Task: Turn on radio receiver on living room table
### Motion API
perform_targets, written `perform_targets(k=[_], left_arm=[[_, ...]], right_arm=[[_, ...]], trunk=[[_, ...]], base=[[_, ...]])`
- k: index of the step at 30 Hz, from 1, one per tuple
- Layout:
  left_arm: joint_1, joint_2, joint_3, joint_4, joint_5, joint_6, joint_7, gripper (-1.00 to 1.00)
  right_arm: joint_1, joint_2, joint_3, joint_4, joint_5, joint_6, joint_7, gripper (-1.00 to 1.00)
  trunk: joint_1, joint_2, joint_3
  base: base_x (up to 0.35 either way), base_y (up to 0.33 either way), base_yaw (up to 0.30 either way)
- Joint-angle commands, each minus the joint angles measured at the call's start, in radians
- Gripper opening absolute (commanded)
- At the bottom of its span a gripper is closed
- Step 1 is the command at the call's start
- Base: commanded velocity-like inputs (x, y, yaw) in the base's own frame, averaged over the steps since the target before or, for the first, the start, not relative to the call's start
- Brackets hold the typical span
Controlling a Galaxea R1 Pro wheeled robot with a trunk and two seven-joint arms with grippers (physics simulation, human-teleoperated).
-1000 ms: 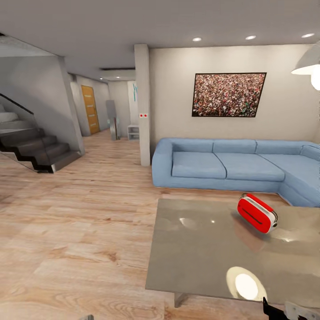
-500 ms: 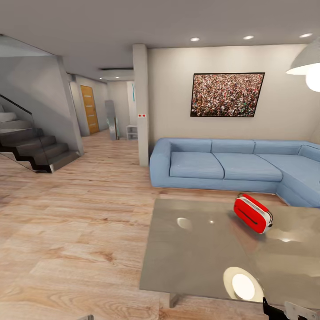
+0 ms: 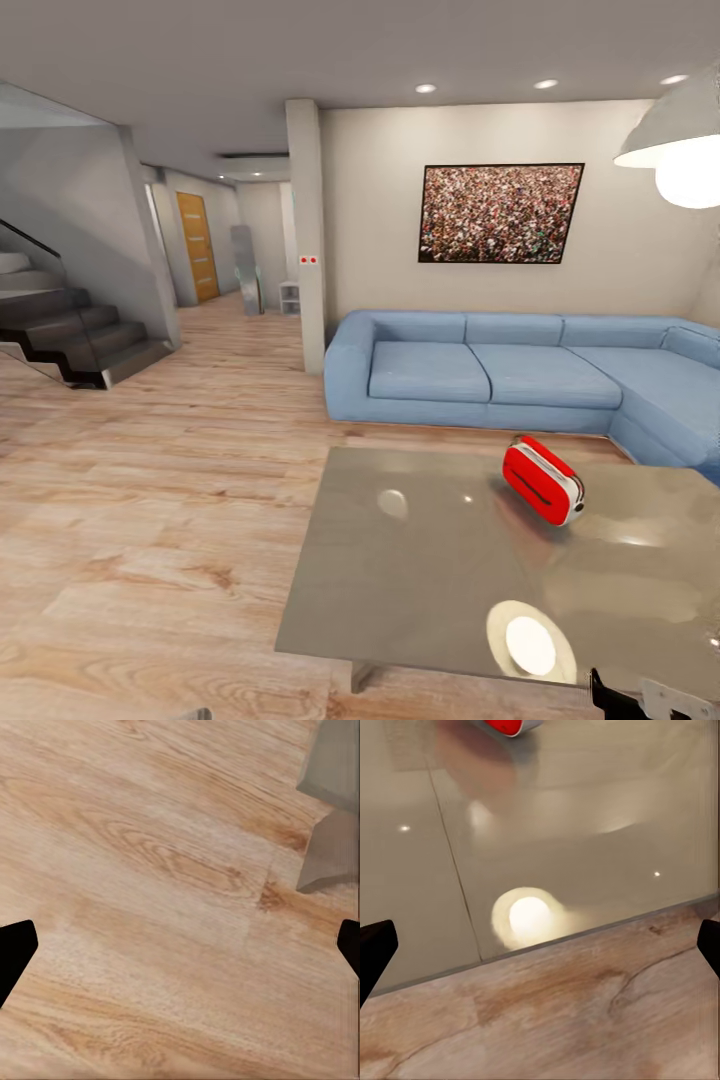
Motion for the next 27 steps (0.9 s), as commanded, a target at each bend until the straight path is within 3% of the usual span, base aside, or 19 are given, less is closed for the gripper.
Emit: perform_targets(k=[1,18,27], left_arm=[[0.0,0.0,0.0,0.0,0.0,0.0,0.0,1.0],[0.0,0.0,0.0,0.0,0.0,0.001,-0.001,1.0],[0.0,0.0,-0.001,0.0,0.0,0.003,0.0,1.0]], right_arm=[[0.0,0.0,0.0,0.0,0.0,0.0,0.0,1.0],[0.0,0.0,0.0,0.0,0.0,0.0,0.0,1.0],[0.0,0.0,0.0,0.0,0.0,0.0,0.0,1.0]], trunk=[[0.0,0.0,0.0],[0.0,0.0,0.0],[0.0,0.0,0.0]], base=[[0.0,-0.134,0.0],[0.004,-0.018,0.0],[0.088,-0.223,0.0]])
